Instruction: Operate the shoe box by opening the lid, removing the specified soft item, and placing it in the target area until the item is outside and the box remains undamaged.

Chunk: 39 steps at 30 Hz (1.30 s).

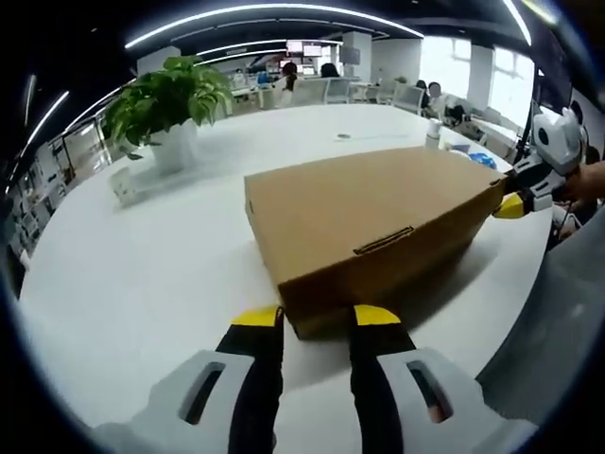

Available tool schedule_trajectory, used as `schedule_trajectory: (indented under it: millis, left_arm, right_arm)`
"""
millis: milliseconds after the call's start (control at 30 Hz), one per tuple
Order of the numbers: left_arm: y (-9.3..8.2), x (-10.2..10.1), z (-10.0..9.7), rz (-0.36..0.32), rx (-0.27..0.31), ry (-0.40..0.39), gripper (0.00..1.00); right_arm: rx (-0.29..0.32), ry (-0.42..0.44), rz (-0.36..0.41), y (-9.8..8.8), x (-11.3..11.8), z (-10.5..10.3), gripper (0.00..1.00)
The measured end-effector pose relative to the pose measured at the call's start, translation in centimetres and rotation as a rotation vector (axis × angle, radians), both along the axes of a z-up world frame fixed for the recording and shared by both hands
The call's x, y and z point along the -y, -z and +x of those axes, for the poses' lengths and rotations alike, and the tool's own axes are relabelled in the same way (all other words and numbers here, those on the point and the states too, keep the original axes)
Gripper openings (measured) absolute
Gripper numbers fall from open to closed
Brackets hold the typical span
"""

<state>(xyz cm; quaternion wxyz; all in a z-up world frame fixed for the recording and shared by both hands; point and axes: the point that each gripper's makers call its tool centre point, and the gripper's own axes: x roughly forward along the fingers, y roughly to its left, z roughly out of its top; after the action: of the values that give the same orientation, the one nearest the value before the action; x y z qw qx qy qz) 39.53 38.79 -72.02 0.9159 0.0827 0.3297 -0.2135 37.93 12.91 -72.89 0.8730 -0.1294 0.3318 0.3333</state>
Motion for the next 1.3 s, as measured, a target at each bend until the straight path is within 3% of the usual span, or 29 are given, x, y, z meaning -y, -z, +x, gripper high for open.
schedule_trajectory:
  millis: [400, 833, 1000, 1100, 1300]
  left_arm:
    - [-0.1, -0.9, -0.3, -0.003, -0.002, -0.008, 0.28]
    - [-2.7, -0.5, 0.2, 0.035, 0.059, 0.054, 0.3]
    - [-2.3, 0.1, 0.3, 0.062, 0.049, 0.092, 0.26]
    - [-2.1, 0.1, 0.3, 0.032, 0.025, 0.071, 0.27]
    - [-1.6, 0.0, 0.2, 0.035, 0.014, 0.07, 0.26]
  right_arm:
    - [-0.016, 0.0, 0.013, -0.2, 0.2, -0.5, 0.25]
    - [0.03, -0.007, 0.066, -2.6, 0.1, 0.4, 0.3]
    - [0.019, -0.01, 0.067, -2.3, -0.5, 0.4, 0.29]
    - [0.009, -0.003, 0.072, -2.0, -0.4, 0.4, 0.28]
    - [0.006, -0.012, 0.05, -1.4, -0.5, 0.4, 0.28]
